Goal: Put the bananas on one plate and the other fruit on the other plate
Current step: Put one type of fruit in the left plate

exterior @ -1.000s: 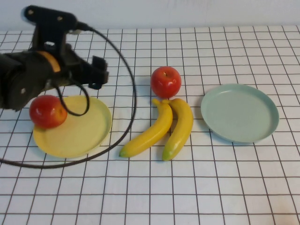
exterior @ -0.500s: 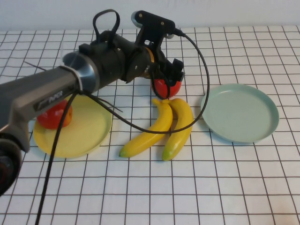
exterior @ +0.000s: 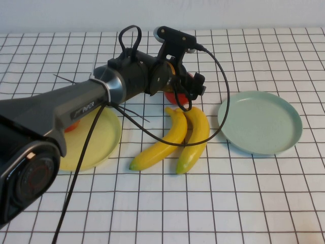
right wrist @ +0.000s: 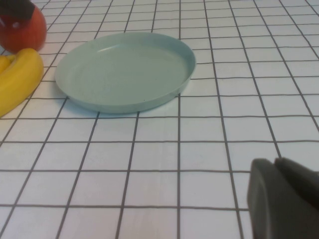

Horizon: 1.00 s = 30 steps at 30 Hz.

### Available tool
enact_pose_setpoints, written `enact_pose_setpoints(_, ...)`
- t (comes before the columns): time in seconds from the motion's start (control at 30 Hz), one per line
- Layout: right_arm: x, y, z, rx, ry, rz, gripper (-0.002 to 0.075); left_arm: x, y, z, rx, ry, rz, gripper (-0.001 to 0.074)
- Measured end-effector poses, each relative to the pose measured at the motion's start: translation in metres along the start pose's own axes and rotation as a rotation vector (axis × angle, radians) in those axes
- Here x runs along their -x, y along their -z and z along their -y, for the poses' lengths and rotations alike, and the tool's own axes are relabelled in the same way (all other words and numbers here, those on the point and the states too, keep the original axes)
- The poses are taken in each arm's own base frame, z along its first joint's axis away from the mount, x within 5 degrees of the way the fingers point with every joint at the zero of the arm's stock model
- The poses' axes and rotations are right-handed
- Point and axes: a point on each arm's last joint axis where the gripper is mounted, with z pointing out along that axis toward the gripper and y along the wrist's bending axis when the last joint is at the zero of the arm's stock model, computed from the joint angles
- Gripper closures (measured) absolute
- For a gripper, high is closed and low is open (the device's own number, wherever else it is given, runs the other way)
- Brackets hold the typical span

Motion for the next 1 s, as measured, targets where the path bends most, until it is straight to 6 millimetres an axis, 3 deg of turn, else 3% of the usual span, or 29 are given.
enact_pose_setpoints(0.27,0.0,0.0,0.0,0.0,0.0,0.0,0.0741,0.0,-0.001,-0.001,0.001,-0.003,-0.002,0.008)
enact_pose_setpoints(0.33,0.0,0.0,0.0,0.0,0.0,0.0,0.0741,-0.001,-0.001,-0.001,0.001,-0.003,-0.007,0.0145)
enact_pose_setpoints(0.47,0.0,0.0,0.0,0.0,0.0,0.0,0.0741,0.001,0.0,0.0,-0.004,0.012,0.0,0.0348)
enact_pose_setpoints(0.67,0.0,0.0,0.0,0.0,0.0,0.0,0.0741,0.006,0.009,0.0,-0.011,0.034,-0.008,0.0407)
enact_pose_setpoints(0.77,0.0,0.0,0.0,0.0,0.0,0.0,0.0741,0.01,0.02,0.001,-0.016,0.019,-0.017,0.0408)
enact_pose_setpoints(1.0,0.0,0.0,0.0,0.0,0.0,0.0,0.0741,0.054,0.09,-0.004,0.001,-0.028,0.095,0.0407)
